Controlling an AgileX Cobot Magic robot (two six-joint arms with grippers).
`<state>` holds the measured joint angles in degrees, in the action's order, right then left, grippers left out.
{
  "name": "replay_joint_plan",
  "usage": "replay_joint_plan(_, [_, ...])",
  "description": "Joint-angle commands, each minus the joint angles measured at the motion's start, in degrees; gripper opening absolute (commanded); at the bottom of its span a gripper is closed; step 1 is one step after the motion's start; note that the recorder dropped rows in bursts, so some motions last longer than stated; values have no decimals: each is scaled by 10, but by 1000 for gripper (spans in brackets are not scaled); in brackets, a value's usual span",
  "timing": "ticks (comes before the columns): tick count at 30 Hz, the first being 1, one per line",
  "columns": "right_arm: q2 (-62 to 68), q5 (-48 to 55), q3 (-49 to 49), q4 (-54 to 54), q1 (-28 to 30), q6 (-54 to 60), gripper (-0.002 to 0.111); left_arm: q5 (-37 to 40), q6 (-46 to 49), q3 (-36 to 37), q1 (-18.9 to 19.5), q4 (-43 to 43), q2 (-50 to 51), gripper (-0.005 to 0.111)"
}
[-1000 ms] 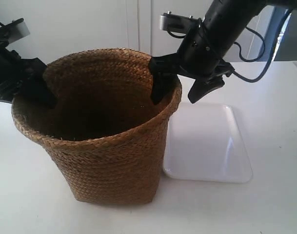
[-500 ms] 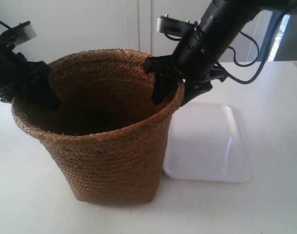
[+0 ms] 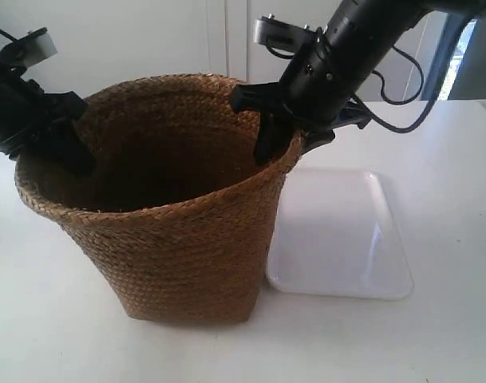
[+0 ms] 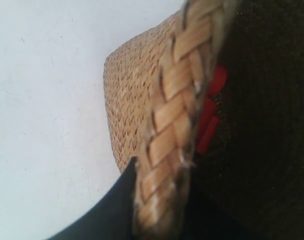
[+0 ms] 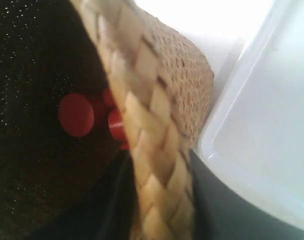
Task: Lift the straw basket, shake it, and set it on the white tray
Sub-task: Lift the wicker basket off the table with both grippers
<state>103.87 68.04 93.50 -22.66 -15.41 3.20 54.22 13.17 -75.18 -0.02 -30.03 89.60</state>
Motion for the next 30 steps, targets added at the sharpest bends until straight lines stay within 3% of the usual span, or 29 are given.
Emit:
replay_joint_plan(1, [-51,-63,-12,59,-19,-11,0,-34,3,-2,-2,-10,-44,0])
replay_joint_plan(6, [-108,-147,-67,65,-52,-17,0,-71,-4,12,-9,-13,-90,0])
replay_joint_plan(14, [-159,-225,-142,107,-77,-21,0,-212,-18,87,-48,-7,-195,0])
replay_joint_plan(23, [-164,-237,-168,95,-77,-21,0,-227,26,89,-48,4,-240,0])
replay_joint_plan(30, [-163,-240,-176,93,-81,-20,0,-192,35,101,-58,2,-232,0])
